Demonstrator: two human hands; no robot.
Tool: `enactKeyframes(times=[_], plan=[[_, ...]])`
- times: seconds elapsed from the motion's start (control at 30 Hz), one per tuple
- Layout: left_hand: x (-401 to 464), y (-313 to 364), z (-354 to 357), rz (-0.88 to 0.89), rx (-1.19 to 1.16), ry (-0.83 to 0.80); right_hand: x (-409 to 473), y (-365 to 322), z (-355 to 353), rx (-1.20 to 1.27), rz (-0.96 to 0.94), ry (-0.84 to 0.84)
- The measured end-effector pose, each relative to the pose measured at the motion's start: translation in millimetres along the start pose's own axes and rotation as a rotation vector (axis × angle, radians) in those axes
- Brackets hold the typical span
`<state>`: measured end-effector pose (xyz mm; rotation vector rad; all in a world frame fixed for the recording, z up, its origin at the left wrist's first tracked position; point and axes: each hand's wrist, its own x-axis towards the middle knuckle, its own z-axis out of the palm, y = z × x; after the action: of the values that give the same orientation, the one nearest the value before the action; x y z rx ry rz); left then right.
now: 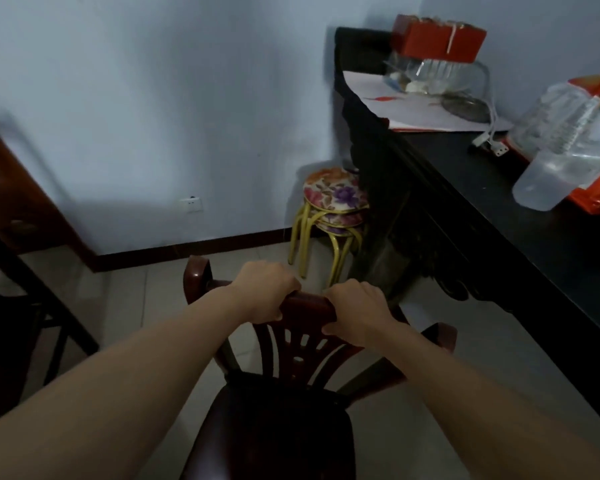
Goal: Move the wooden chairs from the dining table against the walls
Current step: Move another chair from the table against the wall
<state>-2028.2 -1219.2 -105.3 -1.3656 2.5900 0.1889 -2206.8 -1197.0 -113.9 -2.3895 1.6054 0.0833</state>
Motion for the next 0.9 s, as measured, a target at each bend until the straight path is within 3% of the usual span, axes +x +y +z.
enactKeyframes(times=[0.43,0.67,0.9], plan=[[-44,-80,-51,-0.165,-0.004,0.159,76,-67,-70,-0.279,-0.238,0.09],[-4,-132,-82,-0.29,0.046,0.262,158,-59,-114,-0.352,-0.329,0.148],[67,-192,-104,-0.393,0.059,0.22,262,-30,-136,-0.308,-0.402,0.109]])
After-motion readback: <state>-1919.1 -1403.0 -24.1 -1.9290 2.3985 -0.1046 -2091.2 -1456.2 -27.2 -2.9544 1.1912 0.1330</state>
